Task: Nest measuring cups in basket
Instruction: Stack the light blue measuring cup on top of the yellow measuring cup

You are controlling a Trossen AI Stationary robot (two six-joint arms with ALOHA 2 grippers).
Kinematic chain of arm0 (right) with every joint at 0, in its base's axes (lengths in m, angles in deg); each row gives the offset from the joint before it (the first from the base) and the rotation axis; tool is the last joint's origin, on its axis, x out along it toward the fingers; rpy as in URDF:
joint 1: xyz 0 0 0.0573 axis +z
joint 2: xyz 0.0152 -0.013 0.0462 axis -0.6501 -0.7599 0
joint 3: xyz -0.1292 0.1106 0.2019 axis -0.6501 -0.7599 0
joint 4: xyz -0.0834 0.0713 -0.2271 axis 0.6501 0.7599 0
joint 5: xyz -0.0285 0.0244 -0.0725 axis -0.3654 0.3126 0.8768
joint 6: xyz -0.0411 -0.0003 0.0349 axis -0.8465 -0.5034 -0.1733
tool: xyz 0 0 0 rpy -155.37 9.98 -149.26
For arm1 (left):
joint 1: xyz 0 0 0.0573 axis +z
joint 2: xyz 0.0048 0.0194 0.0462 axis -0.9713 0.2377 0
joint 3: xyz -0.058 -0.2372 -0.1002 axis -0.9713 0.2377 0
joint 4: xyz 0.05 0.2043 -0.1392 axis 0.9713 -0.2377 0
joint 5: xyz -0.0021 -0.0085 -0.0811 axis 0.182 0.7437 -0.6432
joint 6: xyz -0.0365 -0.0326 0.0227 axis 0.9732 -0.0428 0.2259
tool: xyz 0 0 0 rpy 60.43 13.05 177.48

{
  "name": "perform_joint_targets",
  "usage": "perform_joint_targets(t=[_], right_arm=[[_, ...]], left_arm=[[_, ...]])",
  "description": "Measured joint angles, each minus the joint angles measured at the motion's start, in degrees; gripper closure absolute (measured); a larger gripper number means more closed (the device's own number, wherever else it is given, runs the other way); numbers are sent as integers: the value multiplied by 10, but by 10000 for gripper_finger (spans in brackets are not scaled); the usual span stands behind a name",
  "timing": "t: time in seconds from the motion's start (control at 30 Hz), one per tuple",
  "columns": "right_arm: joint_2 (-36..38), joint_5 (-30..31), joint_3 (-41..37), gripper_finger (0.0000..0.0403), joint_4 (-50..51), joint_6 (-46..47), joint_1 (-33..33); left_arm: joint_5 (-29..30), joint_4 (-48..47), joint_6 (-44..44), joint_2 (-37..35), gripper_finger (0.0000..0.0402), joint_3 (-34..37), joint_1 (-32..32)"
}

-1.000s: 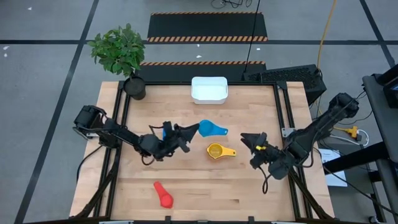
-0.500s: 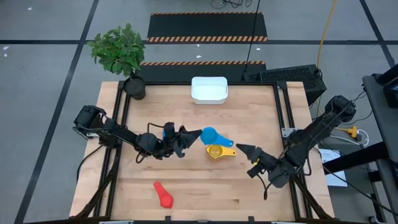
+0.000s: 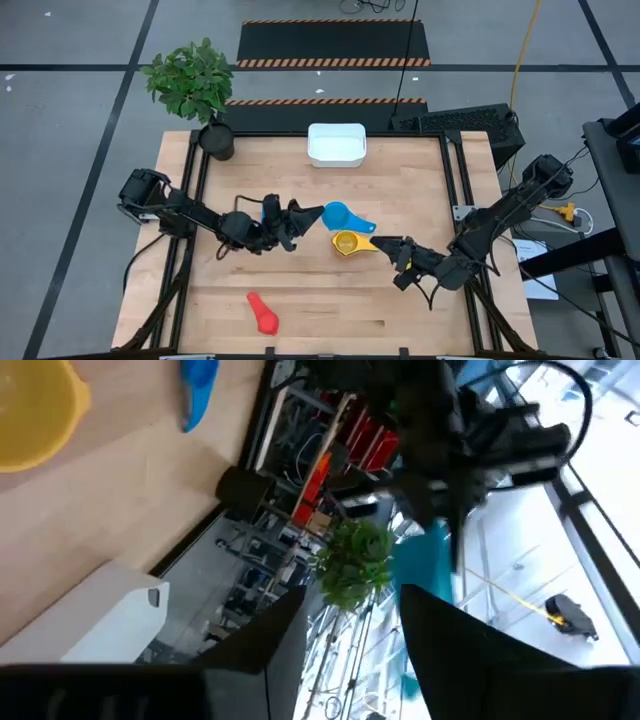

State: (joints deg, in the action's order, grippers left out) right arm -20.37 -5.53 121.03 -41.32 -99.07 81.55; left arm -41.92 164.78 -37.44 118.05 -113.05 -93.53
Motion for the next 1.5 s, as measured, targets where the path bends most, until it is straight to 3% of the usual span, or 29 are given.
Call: perform_joint_targets(t=[0.23,0.43,0.57,0.93,1.2,1.5], right_arm=[[2,-6,0,200,11,-73,0],[6,0,0,142,-85,-175,0],[6,-2,0,135,-135,-189,3],[6,-22,0,201,-145,-239,-31],[5,-87,0,251,-147,-274,-46],[-16,-96,0,335,-189,-341,-69]], left_arm=[[-9,-13,-8,-25,397,5,0],[-9,-13,6,-25,397,13,3],[-9,-15,12,-25,397,13,5],[-30,-13,18,-21,397,13,4],[-30,-13,18,-21,396,13,3],[-54,-15,25,-21,396,13,5]])
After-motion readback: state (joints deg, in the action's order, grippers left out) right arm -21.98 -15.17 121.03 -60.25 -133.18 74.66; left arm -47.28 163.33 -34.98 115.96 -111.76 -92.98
